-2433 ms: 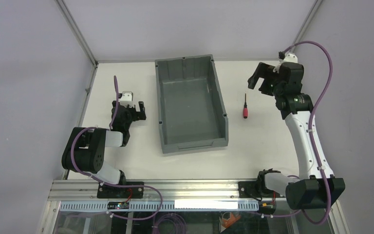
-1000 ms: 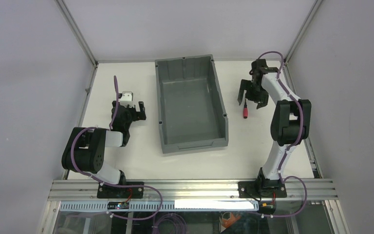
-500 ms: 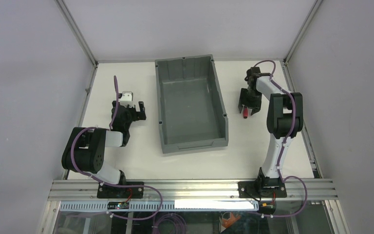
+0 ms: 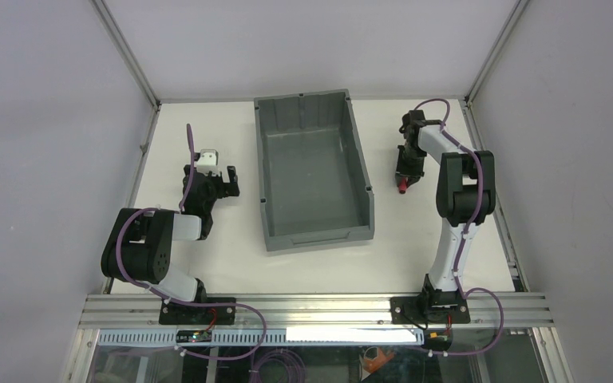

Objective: Put the screwdriver in the bin
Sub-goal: Pick up the screwdriver from the center of the board.

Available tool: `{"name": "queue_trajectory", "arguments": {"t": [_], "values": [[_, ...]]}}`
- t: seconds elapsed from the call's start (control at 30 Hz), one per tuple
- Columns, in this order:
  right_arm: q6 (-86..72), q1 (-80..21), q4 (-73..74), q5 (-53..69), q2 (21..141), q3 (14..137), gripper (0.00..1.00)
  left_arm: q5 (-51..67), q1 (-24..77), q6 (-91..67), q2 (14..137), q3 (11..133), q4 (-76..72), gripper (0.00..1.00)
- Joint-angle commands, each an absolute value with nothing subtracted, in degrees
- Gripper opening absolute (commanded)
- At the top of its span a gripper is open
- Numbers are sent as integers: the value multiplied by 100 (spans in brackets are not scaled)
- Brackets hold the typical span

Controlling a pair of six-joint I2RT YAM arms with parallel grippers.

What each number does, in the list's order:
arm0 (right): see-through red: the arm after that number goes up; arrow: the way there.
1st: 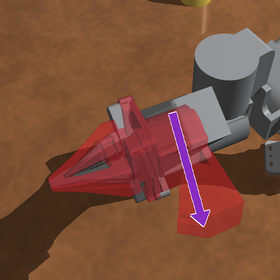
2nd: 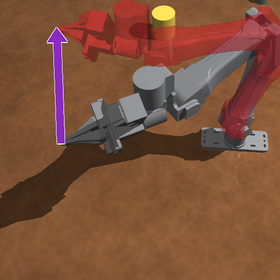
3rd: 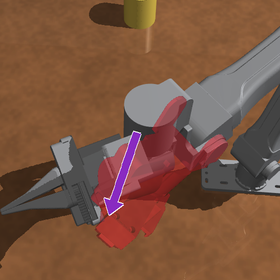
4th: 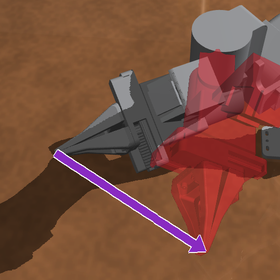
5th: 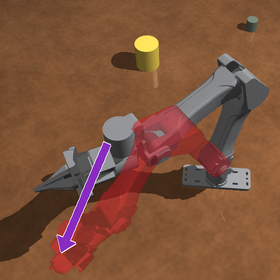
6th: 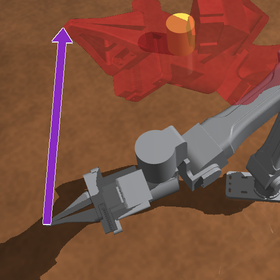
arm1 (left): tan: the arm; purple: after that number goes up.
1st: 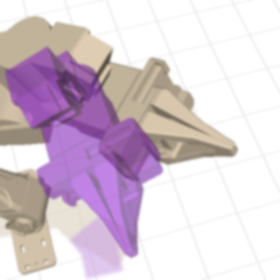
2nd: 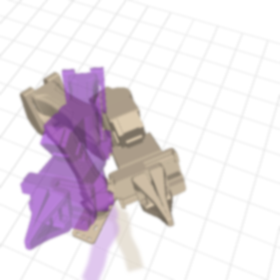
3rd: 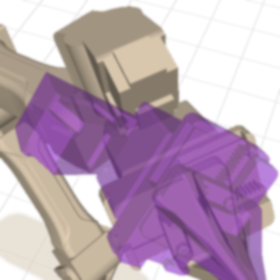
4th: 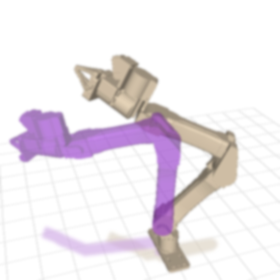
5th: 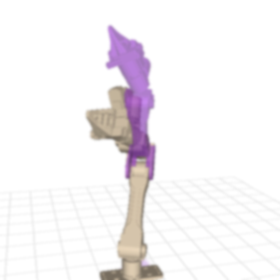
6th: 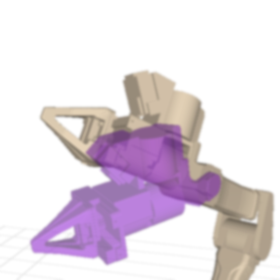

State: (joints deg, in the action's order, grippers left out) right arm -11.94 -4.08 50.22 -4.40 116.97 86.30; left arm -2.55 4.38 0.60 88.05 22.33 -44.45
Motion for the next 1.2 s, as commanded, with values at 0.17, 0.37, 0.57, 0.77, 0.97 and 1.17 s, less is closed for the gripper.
{"name": "queue_trajectory", "arguments": {"t": [0.17,0.37,0.57,0.77,0.97,1.17], "values": [[-1162,-481,5311,-662,11261,8923,0,-166,378,12,8622,2197,-4605,99],[-1145,-511,5626,-743,10833,9161,0,-167,378,17,8622,2197,-4605,99],[-1138,-583,5896,-741,10462,9498,0,-166,378,12,8621,2197,-4599,99],[-1149,-712,6312,-726,10168,10081,0,-167,378,13,8622,2197,-4608,99],[-1124,-916,6792,-623,10050,10985,0,-167,378,17,8621,2197,-4606,99],[-1194,-1216,7198,-530,10229,11919,0,-165,378,16,8621,2197,-4602,99]]}}
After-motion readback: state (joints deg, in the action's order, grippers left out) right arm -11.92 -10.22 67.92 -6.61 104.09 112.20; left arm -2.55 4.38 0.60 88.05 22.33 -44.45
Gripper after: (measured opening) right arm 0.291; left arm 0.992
